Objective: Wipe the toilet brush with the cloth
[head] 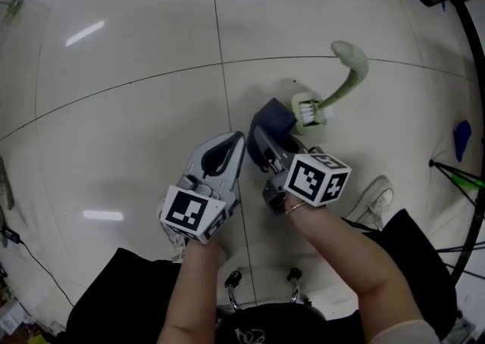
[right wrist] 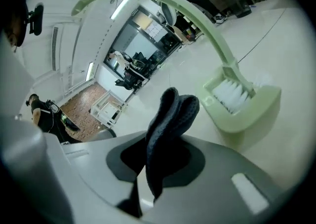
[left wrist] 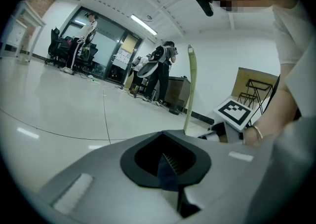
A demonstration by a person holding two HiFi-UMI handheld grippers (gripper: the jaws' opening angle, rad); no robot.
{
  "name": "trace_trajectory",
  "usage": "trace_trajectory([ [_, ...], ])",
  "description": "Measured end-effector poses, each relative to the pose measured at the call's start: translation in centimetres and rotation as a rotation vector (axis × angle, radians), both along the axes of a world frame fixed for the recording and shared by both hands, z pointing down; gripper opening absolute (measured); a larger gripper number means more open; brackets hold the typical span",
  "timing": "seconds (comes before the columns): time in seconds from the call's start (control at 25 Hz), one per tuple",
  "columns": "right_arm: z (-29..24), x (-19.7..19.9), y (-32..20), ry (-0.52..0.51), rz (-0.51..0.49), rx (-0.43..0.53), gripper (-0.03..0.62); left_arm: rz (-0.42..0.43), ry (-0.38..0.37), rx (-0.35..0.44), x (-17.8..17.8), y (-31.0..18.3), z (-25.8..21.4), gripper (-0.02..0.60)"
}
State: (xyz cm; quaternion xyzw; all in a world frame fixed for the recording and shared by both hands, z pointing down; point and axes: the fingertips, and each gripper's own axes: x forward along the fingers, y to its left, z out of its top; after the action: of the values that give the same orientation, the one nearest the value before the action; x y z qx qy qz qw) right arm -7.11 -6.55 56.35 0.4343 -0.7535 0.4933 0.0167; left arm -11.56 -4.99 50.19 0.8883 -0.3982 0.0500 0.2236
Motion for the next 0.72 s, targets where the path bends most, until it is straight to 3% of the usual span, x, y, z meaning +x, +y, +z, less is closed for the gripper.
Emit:
trace_trajectory([
  [0.2, 1.4, 1.5, -1.2, -0.068, 0.084, -0.107, 0.06, 0.003, 0.005, 0.007, 0.3, 0.2, -0.1, 0.006],
  [0.48, 6.5, 2.5, 3.0, -0.057, 0.107, -0.28, 0.06, 0.013, 0.004, 0.009, 0.6, 0.0, 0.4, 0.006],
  [0.6, 7.7, 3.8, 4.8, -0.021, 0.084, -0.319, 0.06, 0.004, 0.009, 0.021, 0.9, -0.6, -0.3, 0.006],
  [0.72, 8.1, 5.9, 6.7, 0.073, -0.007, -0.342, 0.06, -0.004, 0.011, 0.038, 1.5, -1.1, -1.3, 0.006],
])
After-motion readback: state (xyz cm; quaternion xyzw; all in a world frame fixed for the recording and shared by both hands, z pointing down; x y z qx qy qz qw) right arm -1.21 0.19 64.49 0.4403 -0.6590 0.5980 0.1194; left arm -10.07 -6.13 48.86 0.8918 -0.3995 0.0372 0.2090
